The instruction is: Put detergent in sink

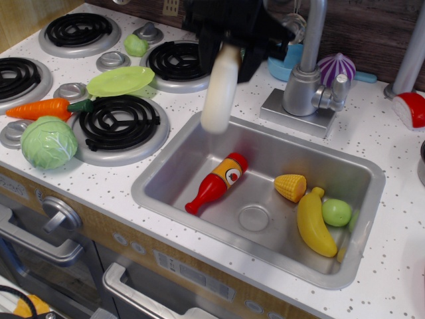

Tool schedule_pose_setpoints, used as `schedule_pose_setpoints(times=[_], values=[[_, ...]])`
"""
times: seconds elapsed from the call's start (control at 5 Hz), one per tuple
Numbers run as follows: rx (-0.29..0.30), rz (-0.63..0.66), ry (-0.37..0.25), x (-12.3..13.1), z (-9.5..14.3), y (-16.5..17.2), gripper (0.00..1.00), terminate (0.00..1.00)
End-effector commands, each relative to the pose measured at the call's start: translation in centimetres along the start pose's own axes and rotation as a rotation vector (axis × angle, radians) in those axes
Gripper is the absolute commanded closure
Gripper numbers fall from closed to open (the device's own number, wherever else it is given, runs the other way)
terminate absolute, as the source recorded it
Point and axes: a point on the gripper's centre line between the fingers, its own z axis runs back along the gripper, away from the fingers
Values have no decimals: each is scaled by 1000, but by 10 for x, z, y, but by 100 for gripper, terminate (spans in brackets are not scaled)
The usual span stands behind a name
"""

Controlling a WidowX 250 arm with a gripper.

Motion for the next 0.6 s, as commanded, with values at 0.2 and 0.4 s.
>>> schedule_pose_setpoints(times=[0.2,0.4], values=[[-158,104,-109,-49,-43,-54,100,0],[-192,78,-97,-58,-63,-61,100,0]])
